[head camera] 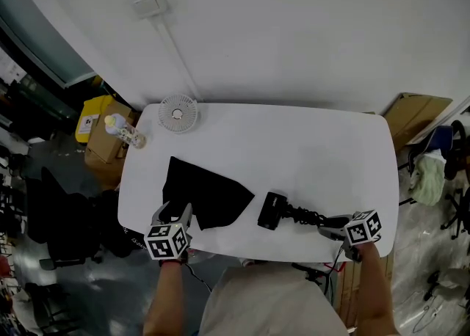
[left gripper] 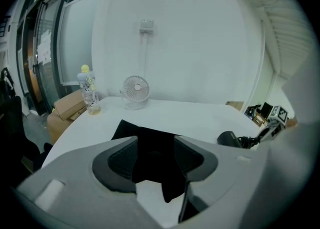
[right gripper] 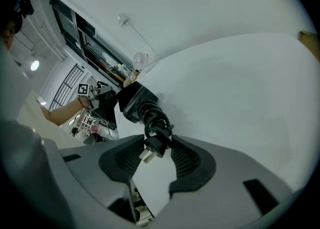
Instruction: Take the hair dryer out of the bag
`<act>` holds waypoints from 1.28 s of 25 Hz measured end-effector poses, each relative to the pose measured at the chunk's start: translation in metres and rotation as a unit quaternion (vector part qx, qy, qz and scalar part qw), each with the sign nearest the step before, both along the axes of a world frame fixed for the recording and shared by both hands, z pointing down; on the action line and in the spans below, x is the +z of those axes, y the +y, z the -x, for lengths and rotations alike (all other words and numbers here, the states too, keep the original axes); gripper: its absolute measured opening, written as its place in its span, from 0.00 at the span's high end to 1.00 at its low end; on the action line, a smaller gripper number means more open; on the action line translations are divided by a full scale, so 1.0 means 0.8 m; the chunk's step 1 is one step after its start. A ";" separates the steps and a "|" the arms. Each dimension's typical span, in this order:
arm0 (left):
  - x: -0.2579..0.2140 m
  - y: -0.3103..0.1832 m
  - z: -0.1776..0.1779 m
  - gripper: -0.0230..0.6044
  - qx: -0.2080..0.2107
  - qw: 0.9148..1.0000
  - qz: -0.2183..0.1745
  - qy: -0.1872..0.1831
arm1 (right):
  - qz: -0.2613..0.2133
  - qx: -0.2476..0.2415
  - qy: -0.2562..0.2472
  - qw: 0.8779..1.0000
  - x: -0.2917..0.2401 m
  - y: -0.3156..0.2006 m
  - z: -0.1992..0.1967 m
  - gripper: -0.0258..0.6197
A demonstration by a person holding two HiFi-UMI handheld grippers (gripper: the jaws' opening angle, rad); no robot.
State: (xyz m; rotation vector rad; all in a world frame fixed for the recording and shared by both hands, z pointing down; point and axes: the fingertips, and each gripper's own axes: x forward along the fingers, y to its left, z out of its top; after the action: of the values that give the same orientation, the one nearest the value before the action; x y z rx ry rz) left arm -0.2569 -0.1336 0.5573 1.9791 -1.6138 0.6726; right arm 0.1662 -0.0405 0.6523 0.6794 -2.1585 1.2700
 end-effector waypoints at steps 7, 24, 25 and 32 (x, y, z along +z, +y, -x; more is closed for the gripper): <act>-0.014 0.002 -0.072 0.63 0.061 0.997 -0.003 0.038 | -0.021 -0.022 0.033 0.999 0.000 0.005 0.002 0.68; -0.027 0.021 -0.191 0.67 0.198 0.970 -0.007 0.141 | -0.083 -0.037 0.103 0.991 -0.006 0.006 -0.008 0.50; -0.030 0.022 -0.198 0.68 0.204 0.968 -0.009 0.146 | -0.093 -0.033 0.103 0.990 -0.013 0.002 -0.010 0.50; -0.045 0.024 -0.226 0.84 0.229 0.960 -0.028 0.161 | -0.177 0.001 0.090 0.980 -0.082 -0.021 0.010 0.50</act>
State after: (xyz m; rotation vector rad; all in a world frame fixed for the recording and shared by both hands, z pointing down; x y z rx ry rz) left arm -0.0759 -0.1142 0.5215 2.3843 -1.0008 0.4341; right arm 0.1581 -0.0575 0.5869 0.9004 -2.2494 0.7946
